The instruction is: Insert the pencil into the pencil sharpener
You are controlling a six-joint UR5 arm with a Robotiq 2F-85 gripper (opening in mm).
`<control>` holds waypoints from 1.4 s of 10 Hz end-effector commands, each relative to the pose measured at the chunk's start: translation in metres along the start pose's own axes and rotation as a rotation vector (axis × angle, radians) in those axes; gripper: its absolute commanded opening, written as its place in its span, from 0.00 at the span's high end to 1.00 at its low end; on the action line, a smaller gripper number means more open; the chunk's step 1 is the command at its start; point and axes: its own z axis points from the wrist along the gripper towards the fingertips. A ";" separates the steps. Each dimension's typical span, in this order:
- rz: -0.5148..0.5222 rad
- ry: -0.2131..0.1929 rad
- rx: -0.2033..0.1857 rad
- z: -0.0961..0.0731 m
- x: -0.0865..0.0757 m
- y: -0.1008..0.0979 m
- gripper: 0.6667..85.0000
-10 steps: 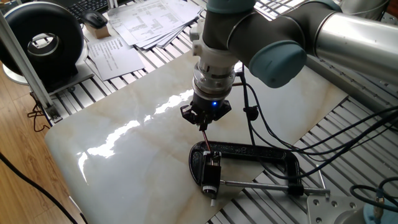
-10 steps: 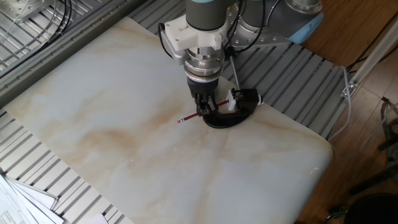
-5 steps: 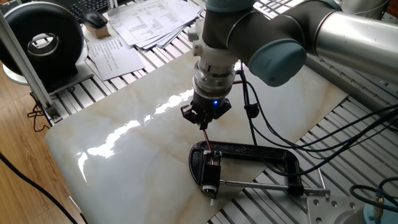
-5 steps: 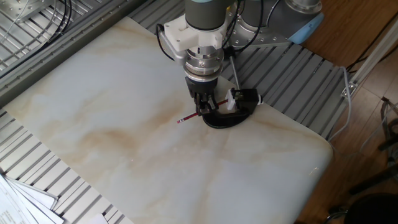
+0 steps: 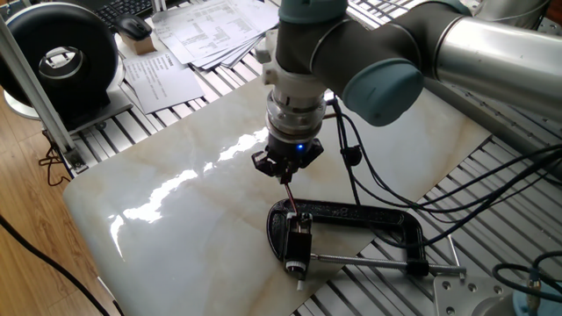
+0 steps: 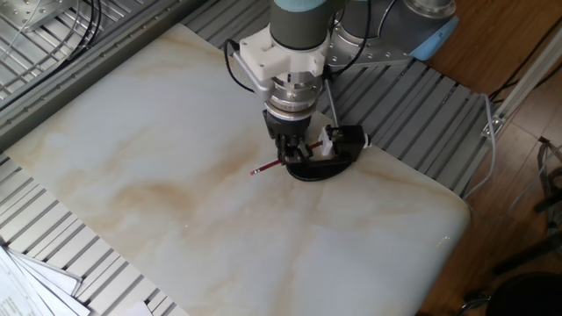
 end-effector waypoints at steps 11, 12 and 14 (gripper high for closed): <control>-0.142 0.036 -0.066 -0.015 -0.029 -0.018 0.99; -0.171 0.025 -0.046 -0.014 -0.035 -0.020 0.99; -0.265 0.017 0.029 -0.016 -0.041 -0.027 0.99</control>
